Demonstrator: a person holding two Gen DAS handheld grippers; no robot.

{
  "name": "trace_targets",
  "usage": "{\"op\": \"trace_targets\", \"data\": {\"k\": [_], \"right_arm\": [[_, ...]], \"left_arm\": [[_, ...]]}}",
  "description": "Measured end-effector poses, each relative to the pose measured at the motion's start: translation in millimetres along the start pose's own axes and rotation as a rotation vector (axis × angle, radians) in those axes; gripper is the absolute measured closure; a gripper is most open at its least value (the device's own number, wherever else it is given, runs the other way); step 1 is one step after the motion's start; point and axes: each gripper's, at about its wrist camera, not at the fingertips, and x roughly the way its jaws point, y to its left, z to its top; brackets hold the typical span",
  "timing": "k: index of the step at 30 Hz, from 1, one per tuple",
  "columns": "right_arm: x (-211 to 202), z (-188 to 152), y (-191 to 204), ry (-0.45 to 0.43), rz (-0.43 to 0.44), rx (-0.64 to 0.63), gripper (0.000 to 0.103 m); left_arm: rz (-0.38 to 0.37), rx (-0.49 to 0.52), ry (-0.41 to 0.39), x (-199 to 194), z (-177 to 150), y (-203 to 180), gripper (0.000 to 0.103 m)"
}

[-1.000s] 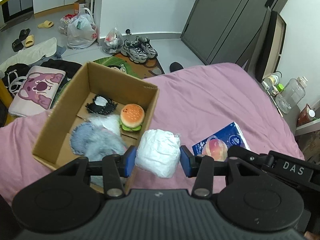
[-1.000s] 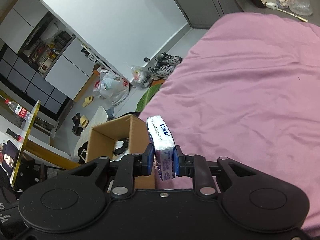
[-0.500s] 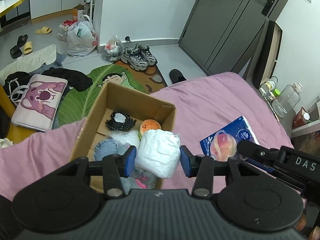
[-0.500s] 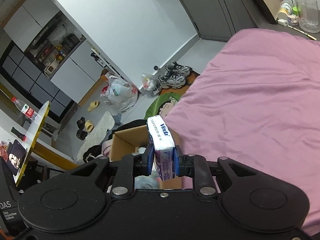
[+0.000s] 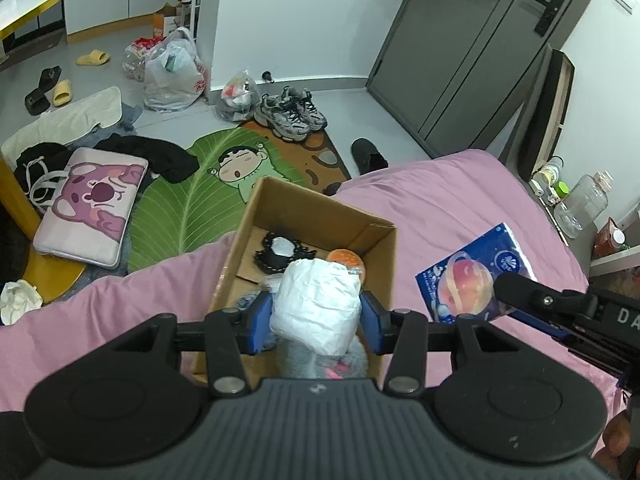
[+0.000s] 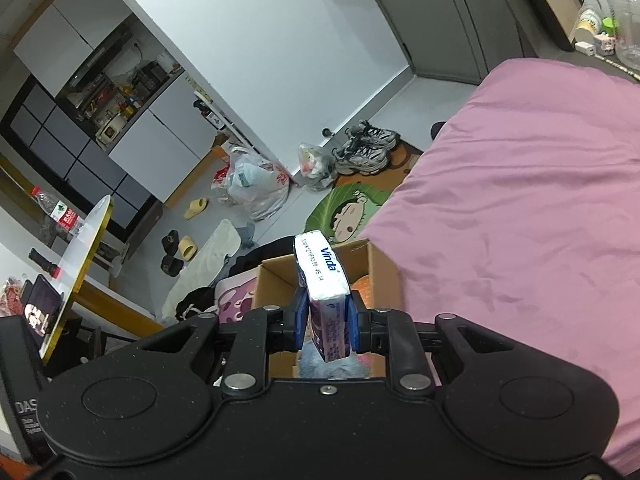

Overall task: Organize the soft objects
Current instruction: 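Carry the cotton pack with the left tool while the right tool carries the tissue pack over the box, then open the left tool to drop the cotton pack while the right tool lowers the tissue pack into the box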

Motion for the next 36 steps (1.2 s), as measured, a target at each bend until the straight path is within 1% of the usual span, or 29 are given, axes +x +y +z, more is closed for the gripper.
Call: {"op": "trace_targets", "data": {"k": [8, 17, 22, 27, 36], "right_arm": [[12, -1, 17, 0.029, 0.008, -0.030, 0.082], [24, -5, 16, 0.057, 0.002, -0.034, 0.082], [29, -7, 12, 0.069, 0.000, -0.024, 0.082], [34, -11, 8, 0.090, -0.001, -0.021, 0.082], [44, -15, 3, 0.119, -0.024, -0.031, 0.082]], "left_arm": [[0.002, -0.008, 0.039, 8, 6, 21, 0.057], [0.016, 0.005, 0.123, 33, 0, 30, 0.057], [0.040, 0.000, 0.163, 52, -5, 32, 0.057], [0.067, 0.013, 0.199, 68, -10, 26, 0.057], [0.131, 0.030, 0.252, 94, -16, 23, 0.057]]}}
